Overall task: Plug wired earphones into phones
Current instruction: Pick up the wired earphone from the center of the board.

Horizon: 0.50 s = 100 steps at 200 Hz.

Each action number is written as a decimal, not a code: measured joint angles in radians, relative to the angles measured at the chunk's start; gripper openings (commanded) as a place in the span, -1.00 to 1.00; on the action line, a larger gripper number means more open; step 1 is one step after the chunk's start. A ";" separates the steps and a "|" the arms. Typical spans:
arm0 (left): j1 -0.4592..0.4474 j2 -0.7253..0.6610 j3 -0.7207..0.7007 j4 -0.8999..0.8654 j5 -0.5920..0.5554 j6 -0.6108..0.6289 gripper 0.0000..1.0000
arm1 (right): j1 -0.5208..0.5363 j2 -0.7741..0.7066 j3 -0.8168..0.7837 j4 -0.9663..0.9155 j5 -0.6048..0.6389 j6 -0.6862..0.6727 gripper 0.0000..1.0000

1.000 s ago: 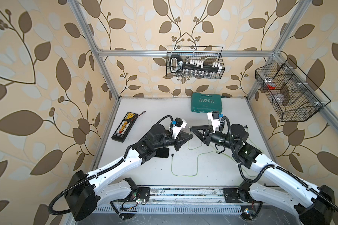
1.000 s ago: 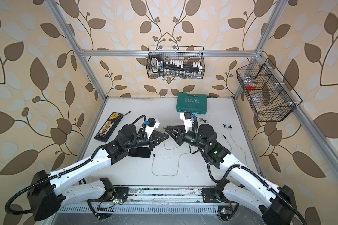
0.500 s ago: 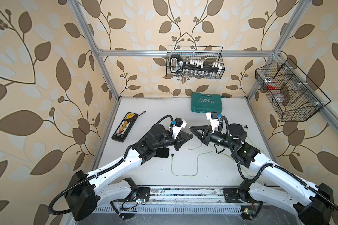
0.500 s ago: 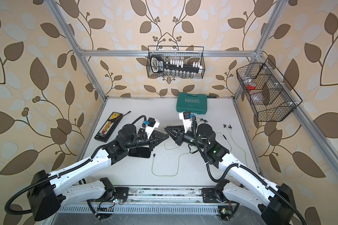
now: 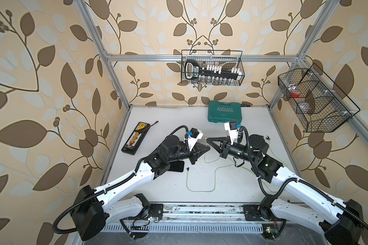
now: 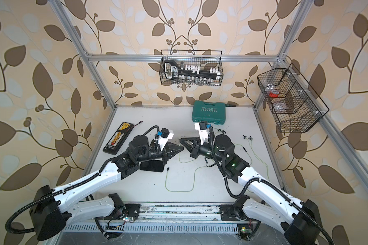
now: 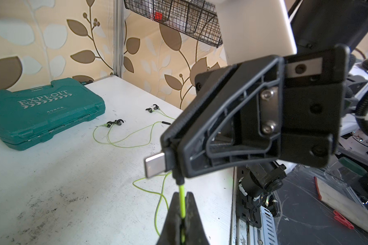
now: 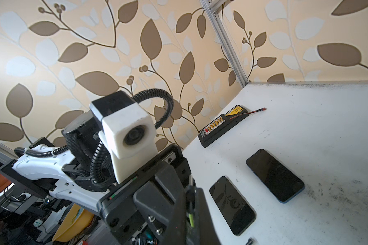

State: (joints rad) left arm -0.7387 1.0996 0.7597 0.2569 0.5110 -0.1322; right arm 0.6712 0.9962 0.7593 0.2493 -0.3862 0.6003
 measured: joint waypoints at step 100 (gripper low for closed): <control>0.000 -0.046 0.195 -0.348 -0.193 0.011 0.98 | -0.164 0.061 0.003 -0.103 0.089 -0.038 -1.00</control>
State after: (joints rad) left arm -0.7387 1.0538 0.9546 -0.0906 0.3183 -0.1207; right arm 0.5076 1.0576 0.7628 0.1467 -0.2974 0.5621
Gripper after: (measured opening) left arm 0.988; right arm 0.050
